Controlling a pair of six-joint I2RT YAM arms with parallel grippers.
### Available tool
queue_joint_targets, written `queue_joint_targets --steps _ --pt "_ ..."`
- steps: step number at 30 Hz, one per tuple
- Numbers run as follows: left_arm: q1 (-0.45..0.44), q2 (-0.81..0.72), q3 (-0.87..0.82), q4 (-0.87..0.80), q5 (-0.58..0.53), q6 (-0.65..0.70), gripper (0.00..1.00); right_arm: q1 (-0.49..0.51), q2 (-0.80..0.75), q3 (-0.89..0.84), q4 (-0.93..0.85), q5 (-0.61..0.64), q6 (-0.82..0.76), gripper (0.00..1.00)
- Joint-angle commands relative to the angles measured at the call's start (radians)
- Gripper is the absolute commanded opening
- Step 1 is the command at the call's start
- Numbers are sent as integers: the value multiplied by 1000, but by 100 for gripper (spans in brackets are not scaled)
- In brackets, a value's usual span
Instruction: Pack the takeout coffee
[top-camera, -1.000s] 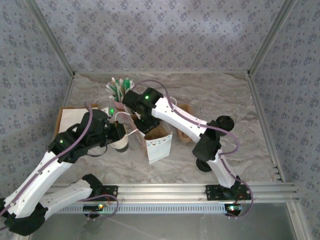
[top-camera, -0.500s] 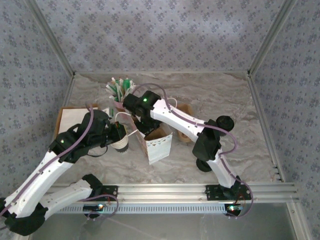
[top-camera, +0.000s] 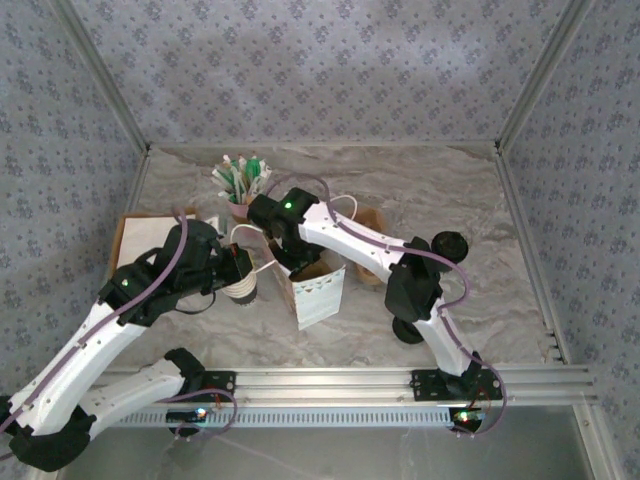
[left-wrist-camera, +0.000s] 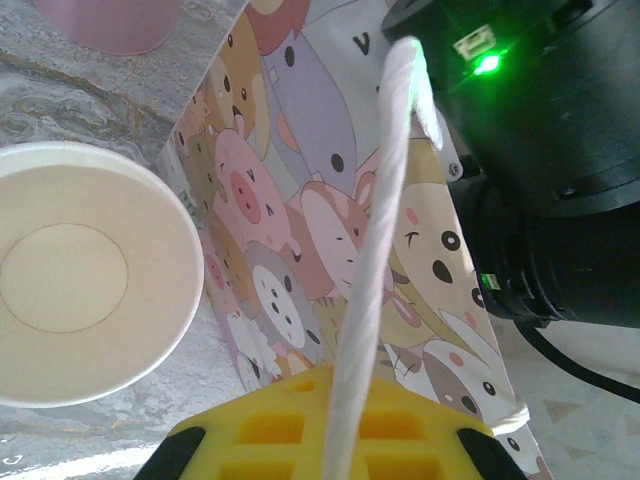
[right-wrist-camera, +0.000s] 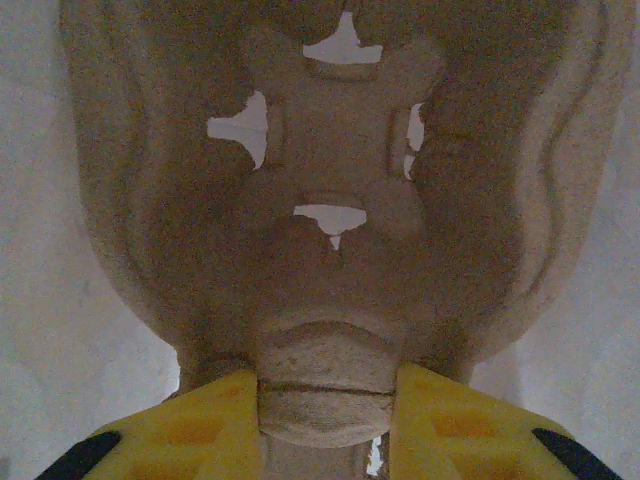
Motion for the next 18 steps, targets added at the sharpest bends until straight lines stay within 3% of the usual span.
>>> queue_joint_targets --steps 1,18 --pt "9 -15 0 15 9 -3 2 -3 -26 -27 11 -13 18 33" --pt "9 -12 -1 16 7 -3 2 -2 -57 -111 64 -15 24 34"
